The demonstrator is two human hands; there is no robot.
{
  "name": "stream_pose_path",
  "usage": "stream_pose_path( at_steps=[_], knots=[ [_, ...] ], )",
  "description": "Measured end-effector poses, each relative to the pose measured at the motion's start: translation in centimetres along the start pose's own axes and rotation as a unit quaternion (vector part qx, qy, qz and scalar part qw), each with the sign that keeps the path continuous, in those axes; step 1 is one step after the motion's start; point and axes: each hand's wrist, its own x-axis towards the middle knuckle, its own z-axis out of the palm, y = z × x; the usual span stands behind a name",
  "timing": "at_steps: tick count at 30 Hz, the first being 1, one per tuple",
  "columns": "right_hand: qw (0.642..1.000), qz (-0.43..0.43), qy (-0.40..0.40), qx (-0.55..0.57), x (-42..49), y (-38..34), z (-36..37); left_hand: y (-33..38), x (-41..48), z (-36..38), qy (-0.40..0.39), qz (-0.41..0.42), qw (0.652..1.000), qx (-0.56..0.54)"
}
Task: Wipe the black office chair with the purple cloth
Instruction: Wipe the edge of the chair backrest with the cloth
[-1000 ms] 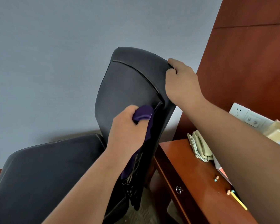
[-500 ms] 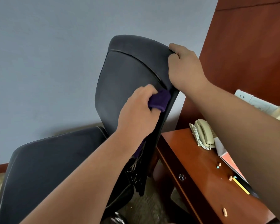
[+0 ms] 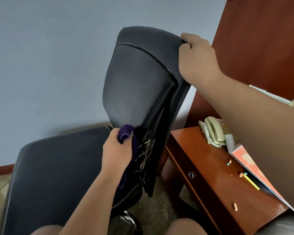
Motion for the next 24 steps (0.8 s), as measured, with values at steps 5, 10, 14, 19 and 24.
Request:
stream_pose_path(
  at_steps=[5, 10, 14, 19, 24],
  knots=[
    [1.000, 0.004, 0.008, 0.008, -0.6, -0.3, -0.3, 1.7, -0.7, 0.1, -0.037, 0.073, 0.997, -0.013],
    [1.000, 0.006, 0.011, 0.006, -1.8, -1.1, -0.5, 3.4, -1.5, -0.1, -0.040, 0.142, 0.989, -0.008],
    [1.000, 0.011, 0.023, -0.006, -2.9, -2.0, -0.6, 4.6, -2.3, -0.7, -0.039, 0.190, 0.981, -0.003],
    [0.999, 0.011, 0.037, -0.005, -3.7, -2.8, -0.7, 3.3, -3.7, -0.6, 0.033, 0.252, 0.966, 0.051],
    [0.999, 0.022, 0.032, 0.001, -4.0, -3.0, -0.9, -0.6, -3.9, -0.6, 0.071, 0.313, 0.936, 0.148]
  ],
)
